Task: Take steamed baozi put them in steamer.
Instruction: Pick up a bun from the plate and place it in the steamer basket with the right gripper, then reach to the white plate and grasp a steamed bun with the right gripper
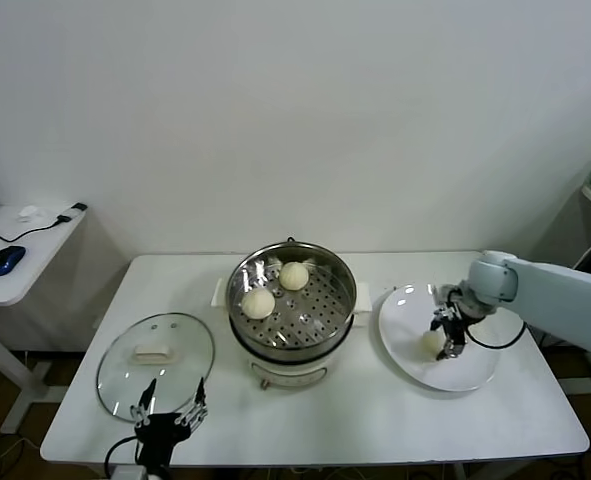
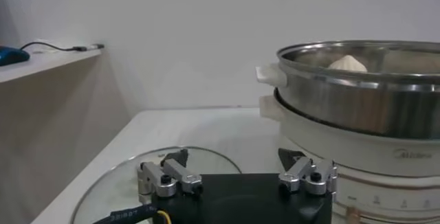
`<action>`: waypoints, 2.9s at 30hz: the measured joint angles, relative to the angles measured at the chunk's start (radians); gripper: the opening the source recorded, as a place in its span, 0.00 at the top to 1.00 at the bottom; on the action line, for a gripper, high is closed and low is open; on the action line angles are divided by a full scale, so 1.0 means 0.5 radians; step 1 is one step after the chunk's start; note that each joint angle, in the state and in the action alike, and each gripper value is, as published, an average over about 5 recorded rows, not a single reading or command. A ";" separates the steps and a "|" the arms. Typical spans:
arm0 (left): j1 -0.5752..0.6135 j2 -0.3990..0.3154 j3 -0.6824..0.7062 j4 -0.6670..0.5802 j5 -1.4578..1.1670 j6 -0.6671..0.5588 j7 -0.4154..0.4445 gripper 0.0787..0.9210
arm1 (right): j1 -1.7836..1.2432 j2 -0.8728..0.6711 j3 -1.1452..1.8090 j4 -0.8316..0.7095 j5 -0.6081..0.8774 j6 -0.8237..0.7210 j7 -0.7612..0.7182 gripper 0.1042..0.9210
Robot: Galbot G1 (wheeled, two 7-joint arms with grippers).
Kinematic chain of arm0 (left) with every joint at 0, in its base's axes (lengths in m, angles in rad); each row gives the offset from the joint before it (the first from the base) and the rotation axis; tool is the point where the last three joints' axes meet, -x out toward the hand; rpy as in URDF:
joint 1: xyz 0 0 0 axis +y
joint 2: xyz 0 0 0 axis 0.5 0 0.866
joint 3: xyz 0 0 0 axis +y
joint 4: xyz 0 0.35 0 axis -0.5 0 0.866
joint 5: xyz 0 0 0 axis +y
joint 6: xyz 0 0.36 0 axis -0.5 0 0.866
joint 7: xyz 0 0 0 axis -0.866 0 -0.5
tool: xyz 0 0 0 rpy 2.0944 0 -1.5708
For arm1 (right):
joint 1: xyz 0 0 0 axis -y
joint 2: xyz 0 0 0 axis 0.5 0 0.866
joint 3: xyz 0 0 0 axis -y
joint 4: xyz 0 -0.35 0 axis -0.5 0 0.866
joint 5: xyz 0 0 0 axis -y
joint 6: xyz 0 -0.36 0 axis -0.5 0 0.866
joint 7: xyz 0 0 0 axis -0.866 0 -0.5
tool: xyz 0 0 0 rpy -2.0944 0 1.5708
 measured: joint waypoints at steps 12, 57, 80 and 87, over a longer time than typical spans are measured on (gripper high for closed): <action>-0.035 -0.004 0.009 -0.009 0.002 0.022 0.006 0.12 | 0.672 0.489 -0.051 0.120 0.088 0.462 -0.224 0.31; -0.010 0.014 -0.003 0.034 0.005 -0.039 -0.007 0.12 | 0.301 1.014 0.018 0.295 -0.855 1.341 0.005 0.12; -0.028 0.010 -0.007 0.007 0.000 -0.015 0.004 0.12 | 0.682 0.079 -0.401 0.000 -0.032 0.617 -0.180 0.12; 0.010 -0.009 -0.020 -0.034 0.011 0.006 0.014 0.12 | 0.256 -0.111 -0.138 -0.179 -0.122 0.463 -0.176 0.12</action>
